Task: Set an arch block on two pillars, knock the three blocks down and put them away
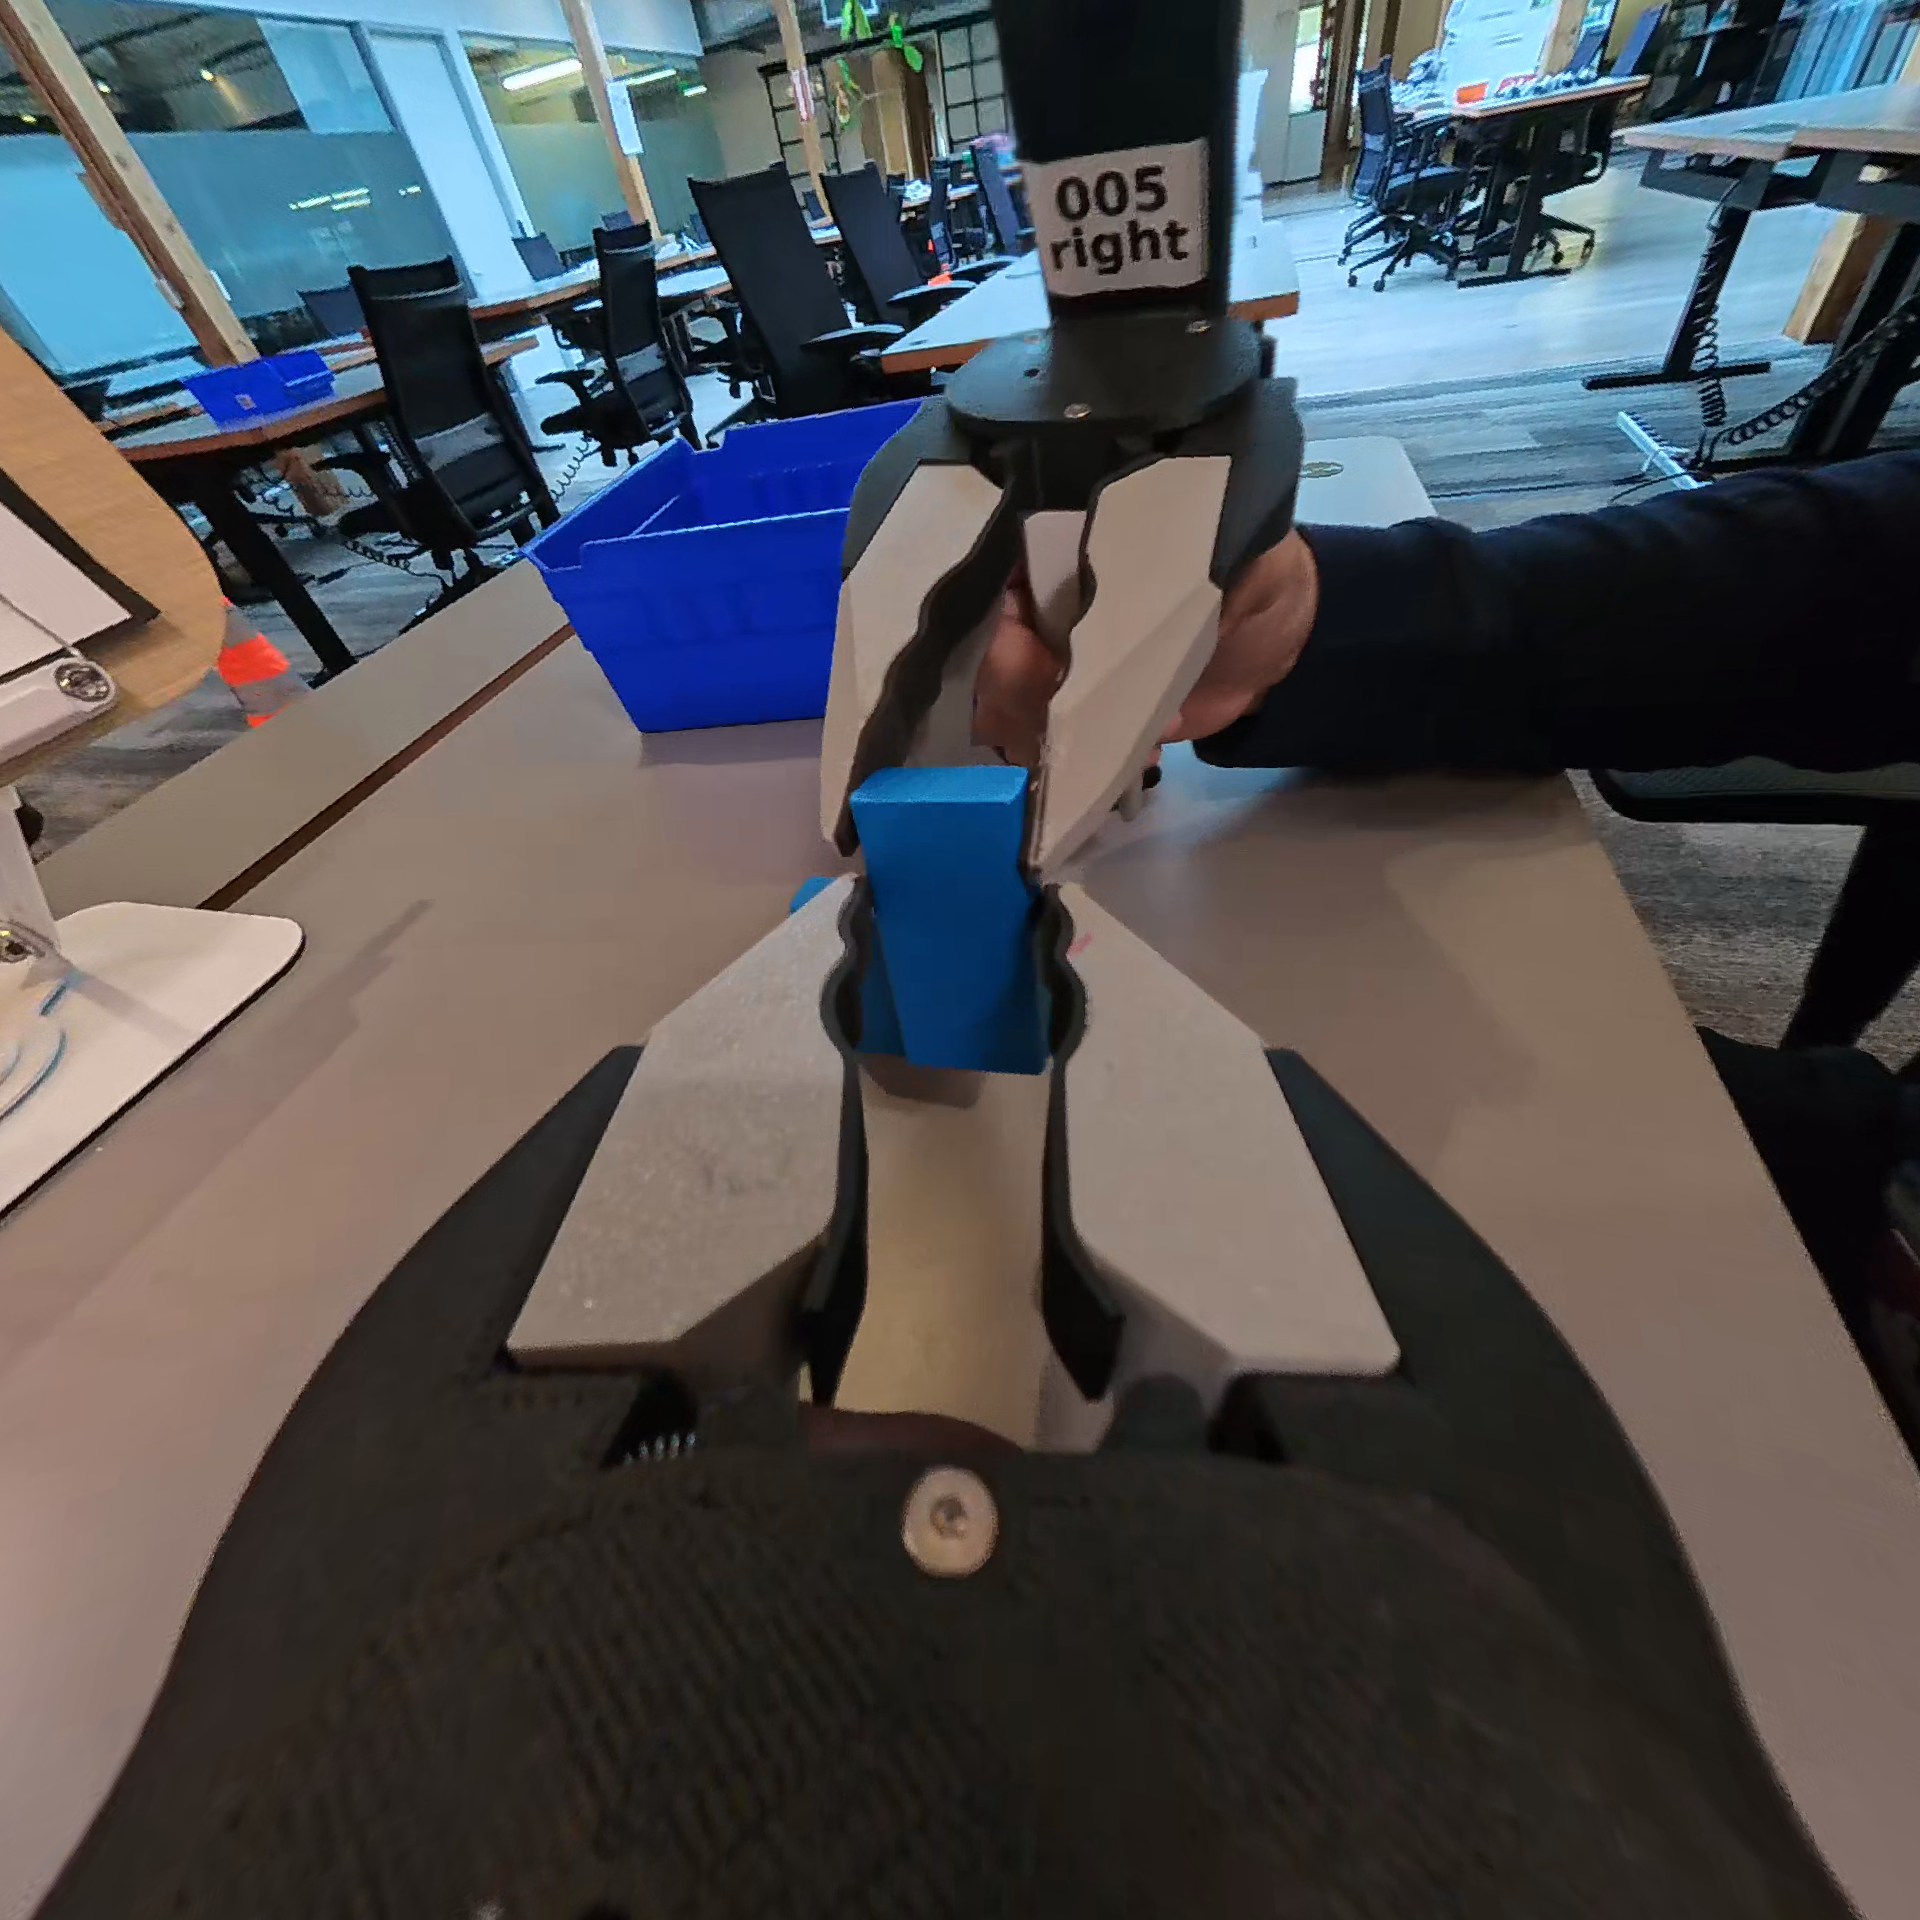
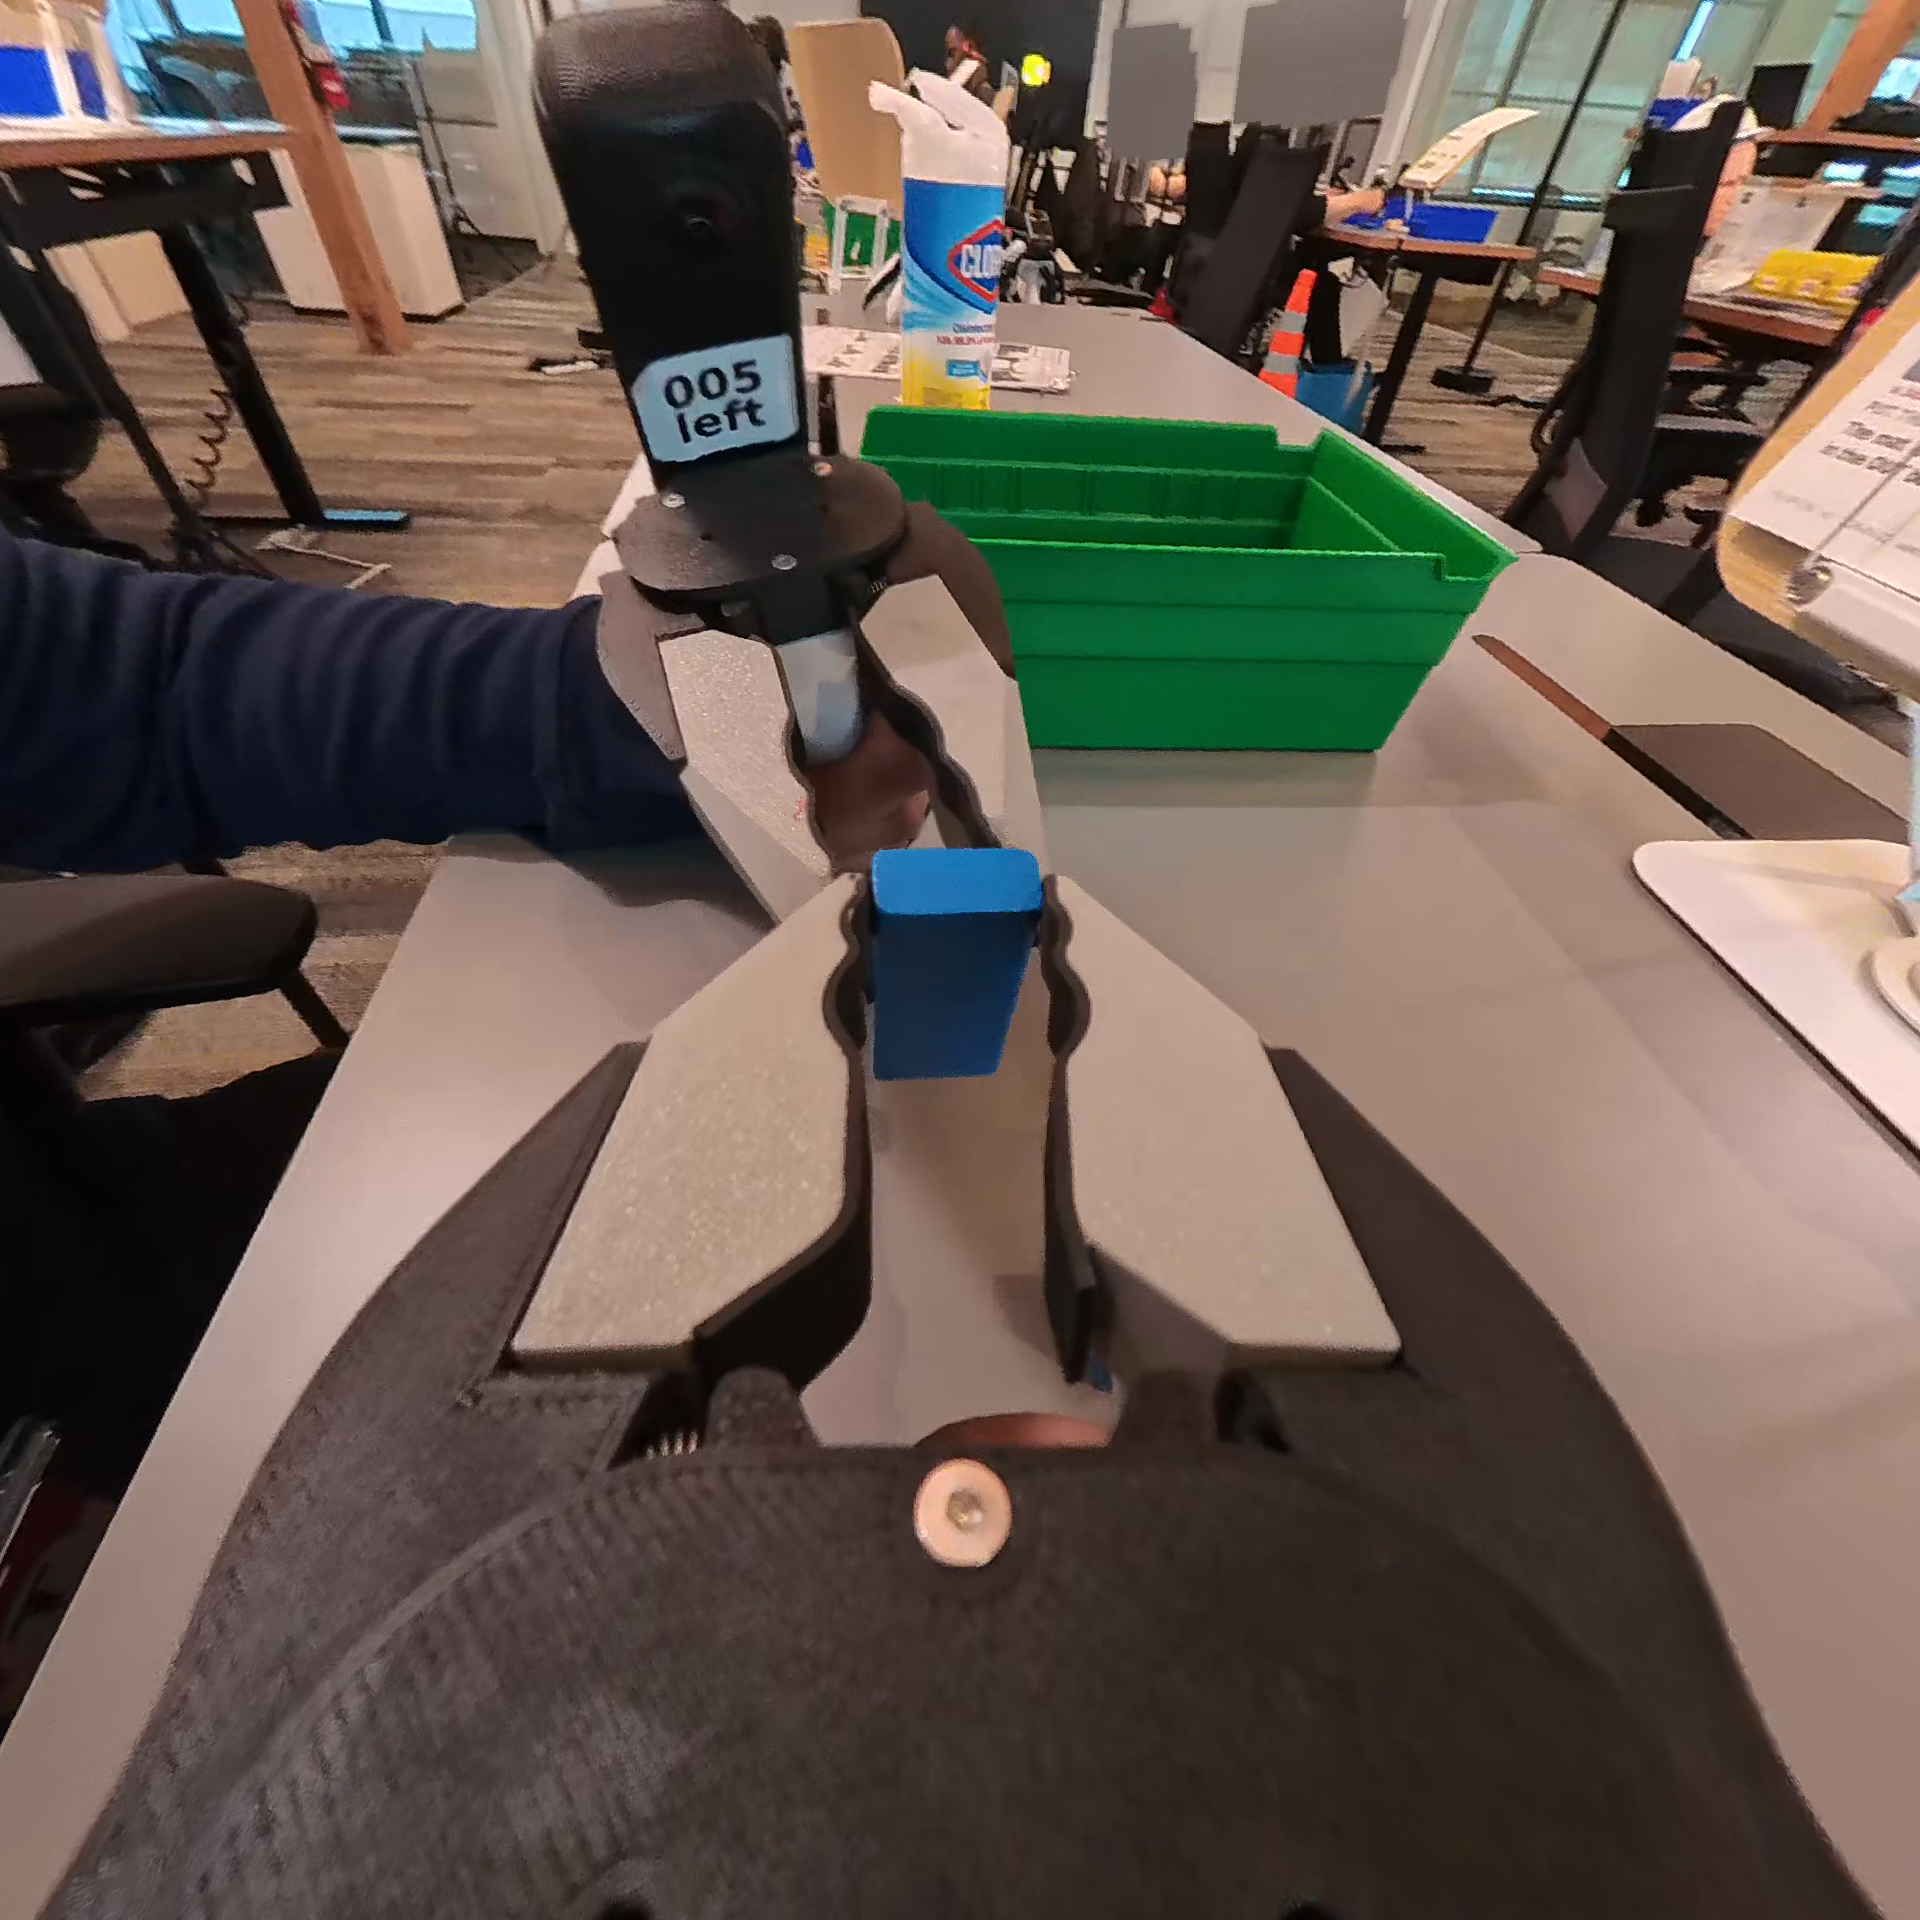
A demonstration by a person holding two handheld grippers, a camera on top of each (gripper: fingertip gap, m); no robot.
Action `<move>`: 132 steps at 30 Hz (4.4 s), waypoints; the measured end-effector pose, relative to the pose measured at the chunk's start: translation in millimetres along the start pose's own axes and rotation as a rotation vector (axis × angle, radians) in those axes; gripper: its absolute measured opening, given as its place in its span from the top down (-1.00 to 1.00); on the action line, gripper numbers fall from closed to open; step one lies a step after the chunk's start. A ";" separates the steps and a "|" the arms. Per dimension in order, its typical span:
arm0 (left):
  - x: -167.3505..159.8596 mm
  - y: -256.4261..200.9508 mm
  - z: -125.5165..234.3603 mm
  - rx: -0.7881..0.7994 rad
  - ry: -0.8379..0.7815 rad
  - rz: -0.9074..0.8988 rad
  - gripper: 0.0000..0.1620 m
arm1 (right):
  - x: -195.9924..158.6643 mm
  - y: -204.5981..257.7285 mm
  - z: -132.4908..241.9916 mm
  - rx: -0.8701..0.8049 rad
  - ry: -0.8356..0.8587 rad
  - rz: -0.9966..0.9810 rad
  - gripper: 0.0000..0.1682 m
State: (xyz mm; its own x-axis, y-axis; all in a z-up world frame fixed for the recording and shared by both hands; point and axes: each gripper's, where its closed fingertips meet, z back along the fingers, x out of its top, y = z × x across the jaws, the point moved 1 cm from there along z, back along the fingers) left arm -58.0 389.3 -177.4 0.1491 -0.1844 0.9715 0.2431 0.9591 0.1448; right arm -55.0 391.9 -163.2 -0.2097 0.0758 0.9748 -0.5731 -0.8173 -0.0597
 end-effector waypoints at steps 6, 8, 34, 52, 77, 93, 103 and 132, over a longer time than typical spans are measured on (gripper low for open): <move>-1.3 5.8 -0.8 0.052 -0.002 0.018 0.63 | -0.7 -6.4 0.1 -0.049 0.012 -0.022 0.65; -2.5 4.8 -1.4 0.045 0.003 0.023 0.63 | -1.6 -5.1 -0.6 -0.042 0.014 -0.019 0.65; -8.3 4.0 -4.4 0.050 0.031 0.045 0.63 | -6.7 -3.3 -0.9 -0.045 0.056 0.007 0.65; -10.6 5.5 -4.7 0.038 0.037 0.056 0.63 | -8.5 -4.3 -2.4 -0.040 0.045 -0.008 0.65; -29.0 34.5 -4.5 0.054 0.052 0.096 0.63 | -12.2 -34.7 10.1 -0.131 0.041 -0.137 0.53; -29.9 23.3 -6.5 0.041 0.076 0.075 0.63 | -24.1 -21.8 -13.0 -0.098 0.133 -0.088 0.66; -34.9 20.9 -6.1 0.042 0.111 0.044 0.62 | -30.4 -19.2 -14.4 -0.063 0.151 -0.125 0.66; -70.5 44.8 9.4 0.074 0.310 0.099 0.63 | -14.5 -44.6 13.8 -0.180 0.061 -0.143 0.63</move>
State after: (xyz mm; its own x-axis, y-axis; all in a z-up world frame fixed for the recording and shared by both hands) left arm -66.6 447.3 -237.6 0.4562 -0.1350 0.8796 0.1445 0.9865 0.0764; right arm -15.5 419.4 -171.7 -0.1608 0.2226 0.9615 -0.7310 -0.6815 0.0355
